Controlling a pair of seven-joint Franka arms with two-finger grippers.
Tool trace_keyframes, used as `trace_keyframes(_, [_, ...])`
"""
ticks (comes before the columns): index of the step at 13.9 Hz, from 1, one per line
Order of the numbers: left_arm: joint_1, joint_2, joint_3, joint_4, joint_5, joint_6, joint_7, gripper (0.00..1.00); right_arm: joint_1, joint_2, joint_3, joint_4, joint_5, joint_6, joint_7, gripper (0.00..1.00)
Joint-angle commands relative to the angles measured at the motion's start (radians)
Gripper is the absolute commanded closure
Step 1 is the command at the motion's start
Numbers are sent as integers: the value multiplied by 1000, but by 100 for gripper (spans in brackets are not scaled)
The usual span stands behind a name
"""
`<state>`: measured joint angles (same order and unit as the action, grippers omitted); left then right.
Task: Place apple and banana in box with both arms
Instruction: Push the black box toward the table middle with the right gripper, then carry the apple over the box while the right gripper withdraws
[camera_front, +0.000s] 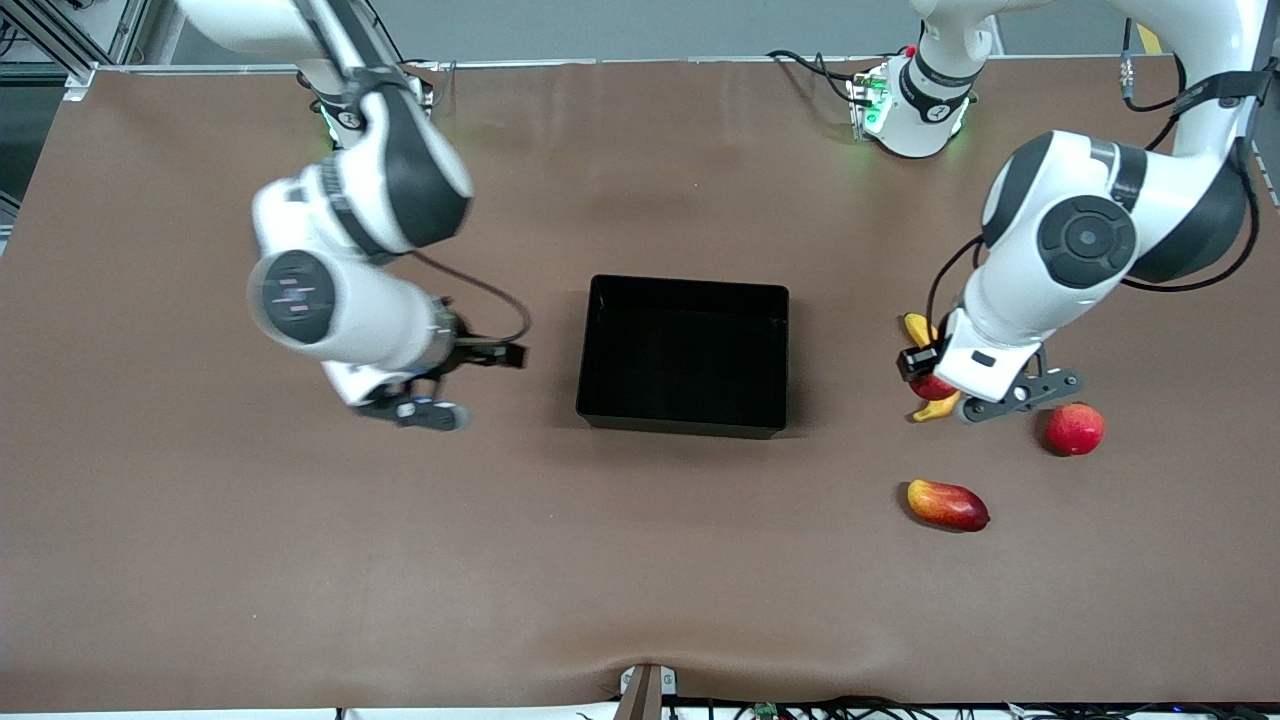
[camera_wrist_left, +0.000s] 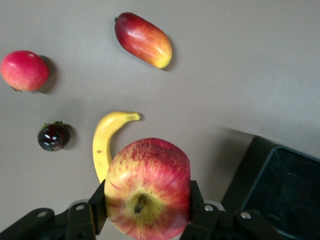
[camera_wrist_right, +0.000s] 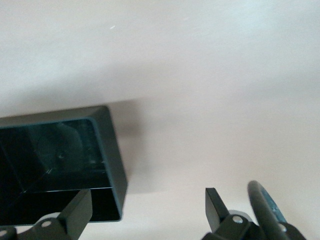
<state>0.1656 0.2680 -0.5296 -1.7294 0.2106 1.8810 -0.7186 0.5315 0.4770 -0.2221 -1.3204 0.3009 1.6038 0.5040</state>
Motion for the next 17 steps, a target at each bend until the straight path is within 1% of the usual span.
trace_keyframes(1, [-15, 13, -44, 4, -10, -13, -94, 100, -77, -13, 7, 75, -32, -137, -15, 0])
trace_keyframes(2, [-34, 23, -53, 4, -10, -5, -137, 100, -100, -79, 3, 49, -58, -149, -16, 0])
trace_keyframes(4, [-95, 54, -55, 7, -8, 13, -211, 100, -102, -209, 3, -86, -123, -134, -53, 0])
trace_keyframes(5, [-116, 71, -55, 7, -8, 38, -244, 100, -111, -254, 3, -135, -149, -119, -71, 0])
trace_keyframes(6, [-142, 94, -55, 7, -8, 67, -284, 100, -134, -294, 0, -169, -160, -111, -140, 0])
trace_keyframes(8, [-188, 154, -53, 8, -2, 131, -359, 100, -203, -330, 0, -187, -190, -117, -264, 0])
trace_keyframes(10, [-244, 220, -52, 8, 4, 200, -442, 100, -283, -336, 0, -191, -224, -113, -303, 0])
trace_keyframes(12, [-288, 278, -49, 7, 16, 245, -482, 100, -330, -350, -2, -187, -244, -113, -335, 0])
trace_keyframes(13, [-302, 304, -49, 7, 35, 251, -490, 100, -359, -366, 0, -186, -259, -114, -375, 0])
trace_keyframes(15, [-304, 356, -49, -1, 84, 253, -492, 100, -405, -412, 0, -183, -261, -128, -477, 0])
trace_keyframes(17, [-305, 407, -49, -4, 114, 253, -492, 100, -419, -463, 0, -183, -263, -180, -515, 0])
